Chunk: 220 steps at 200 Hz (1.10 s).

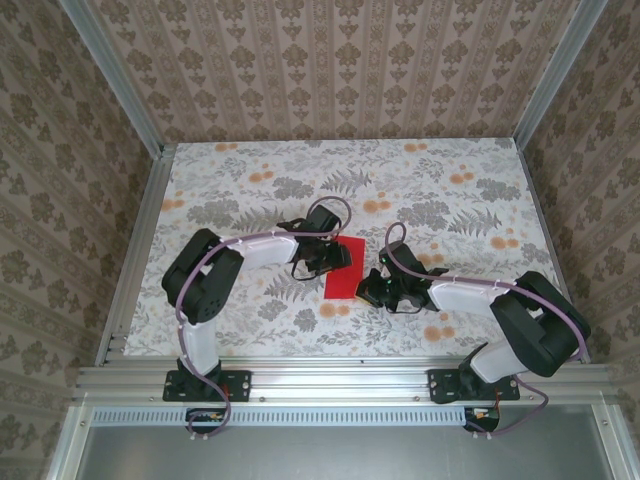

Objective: Fold a paper plane with a square sheet of paper (pick it up from the middle)

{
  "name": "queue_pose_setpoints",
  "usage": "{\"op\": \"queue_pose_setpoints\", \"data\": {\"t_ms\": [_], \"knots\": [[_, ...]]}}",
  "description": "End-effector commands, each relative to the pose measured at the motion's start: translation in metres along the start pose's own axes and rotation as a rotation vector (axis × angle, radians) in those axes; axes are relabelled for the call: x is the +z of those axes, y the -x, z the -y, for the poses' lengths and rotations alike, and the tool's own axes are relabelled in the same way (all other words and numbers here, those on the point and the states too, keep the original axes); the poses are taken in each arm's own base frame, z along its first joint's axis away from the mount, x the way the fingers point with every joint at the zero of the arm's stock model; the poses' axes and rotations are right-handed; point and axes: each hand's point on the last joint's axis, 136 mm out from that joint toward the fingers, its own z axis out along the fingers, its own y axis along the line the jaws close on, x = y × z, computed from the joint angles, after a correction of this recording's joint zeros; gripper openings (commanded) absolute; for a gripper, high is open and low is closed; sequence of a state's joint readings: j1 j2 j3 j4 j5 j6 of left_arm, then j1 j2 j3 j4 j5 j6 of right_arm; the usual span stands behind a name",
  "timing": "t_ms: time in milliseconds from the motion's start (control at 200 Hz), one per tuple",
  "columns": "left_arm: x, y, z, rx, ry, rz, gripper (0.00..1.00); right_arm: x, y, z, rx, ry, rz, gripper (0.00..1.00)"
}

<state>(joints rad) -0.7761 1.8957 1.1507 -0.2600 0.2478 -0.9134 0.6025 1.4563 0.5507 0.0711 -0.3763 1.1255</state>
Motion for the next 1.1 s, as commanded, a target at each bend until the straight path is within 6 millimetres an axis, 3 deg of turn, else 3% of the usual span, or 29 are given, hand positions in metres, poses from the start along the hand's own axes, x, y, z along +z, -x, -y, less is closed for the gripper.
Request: {"op": "queue_pose_setpoints", "data": {"t_ms": [0,145,235,475,710,980,1095], "knots": [[-0.007,-0.007,-0.012,-0.017,0.019,-0.015,0.48,-0.006,0.004,0.0,-0.006,-0.037,0.007,0.04],[-0.026,0.004,0.017,0.044,-0.104,0.048,0.54,-0.01,-0.002,0.001,-0.079,-0.065,-0.06,0.02],[-0.035,0.011,0.024,0.073,-0.126,0.086,0.56,-0.012,-0.008,0.0,-0.137,-0.075,-0.122,0.02],[-0.027,0.018,-0.006,0.043,-0.038,0.097,0.49,-0.016,-0.004,-0.002,-0.192,-0.092,-0.174,0.02],[-0.016,0.022,-0.006,0.069,-0.029,0.081,0.43,-0.011,-0.004,-0.004,-0.185,-0.085,-0.197,0.03],[0.0,0.017,-0.028,0.044,0.062,0.046,0.38,-0.012,0.007,-0.009,-0.126,-0.059,-0.124,0.21],[0.003,0.014,-0.03,0.043,0.067,0.033,0.37,-0.012,0.01,-0.006,-0.087,-0.058,-0.089,0.23]]}}
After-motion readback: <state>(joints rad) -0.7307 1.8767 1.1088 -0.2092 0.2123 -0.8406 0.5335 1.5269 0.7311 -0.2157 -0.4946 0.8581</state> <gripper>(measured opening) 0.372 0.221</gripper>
